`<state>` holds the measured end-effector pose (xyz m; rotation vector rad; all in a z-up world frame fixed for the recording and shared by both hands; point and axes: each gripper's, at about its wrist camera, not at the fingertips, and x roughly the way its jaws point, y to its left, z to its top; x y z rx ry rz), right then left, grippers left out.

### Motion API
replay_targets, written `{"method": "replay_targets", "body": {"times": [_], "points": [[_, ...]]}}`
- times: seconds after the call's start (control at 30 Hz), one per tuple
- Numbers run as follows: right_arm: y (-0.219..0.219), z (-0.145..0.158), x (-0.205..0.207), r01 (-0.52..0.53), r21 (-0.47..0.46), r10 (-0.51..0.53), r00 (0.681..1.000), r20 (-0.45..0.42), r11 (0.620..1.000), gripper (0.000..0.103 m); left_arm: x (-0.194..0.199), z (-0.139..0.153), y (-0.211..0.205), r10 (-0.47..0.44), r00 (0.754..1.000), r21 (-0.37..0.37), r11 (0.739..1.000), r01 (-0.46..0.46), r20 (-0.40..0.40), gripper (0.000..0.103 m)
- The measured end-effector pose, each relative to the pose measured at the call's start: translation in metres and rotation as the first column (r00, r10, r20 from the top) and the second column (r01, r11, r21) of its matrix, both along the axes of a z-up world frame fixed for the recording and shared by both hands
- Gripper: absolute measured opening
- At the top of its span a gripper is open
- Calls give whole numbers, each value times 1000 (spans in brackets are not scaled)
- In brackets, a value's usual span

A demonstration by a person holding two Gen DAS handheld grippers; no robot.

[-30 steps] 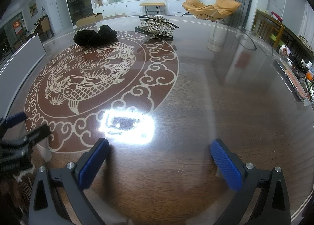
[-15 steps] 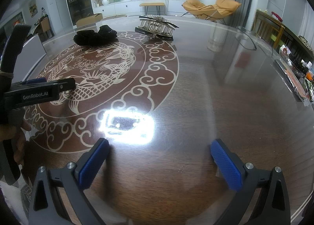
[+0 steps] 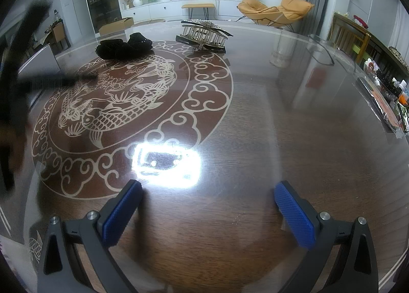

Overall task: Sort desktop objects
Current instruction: 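Grasp the two black fabric pouches with the left tool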

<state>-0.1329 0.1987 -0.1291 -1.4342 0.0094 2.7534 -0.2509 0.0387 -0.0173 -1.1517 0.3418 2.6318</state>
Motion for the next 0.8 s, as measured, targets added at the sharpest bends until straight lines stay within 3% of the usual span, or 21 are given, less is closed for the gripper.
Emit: {"method": "replay_targets", "body": {"times": [0.17,0.23,0.3,0.37,0.43,0.5,0.53,0.57,0.63,0.8], "points": [[0,0,0,0,0,0,1000,0,1000,103,-61,9,23,-146,989,-70,987,147,12,99],[0,0,0,0,0,0,1000,0,1000,103,-77,-4,36,-212,976,-104,971,216,49,99],[0,0,0,0,1,0,1000,0,1000,103,-89,-23,43,-218,972,-129,965,228,90,99],[0,0,0,-1,0,1,1000,0,1000,103,-104,-42,44,-195,970,-122,969,213,146,102],[0,0,0,0,1,0,1000,-1,1000,103,-107,-42,41,-193,971,-57,978,202,142,99],[0,1,0,6,10,-6,1000,-4,1000,103,-109,-43,34,-169,973,-23,984,174,160,81],[0,1,1,13,19,-13,1000,-7,1000,103,-108,-41,29,-151,977,1,988,153,153,60],[-1,2,1,19,27,-19,1000,-11,999,103,-105,-40,27,-123,982,-11,992,126,145,56],[-3,5,4,38,64,-36,999,-35,997,103,-97,-40,20,-74,988,-9,997,76,133,51],[-10,9,8,48,134,-40,997,-60,990,103,-45,-43,-14,66,989,55,996,-74,131,51]]}}
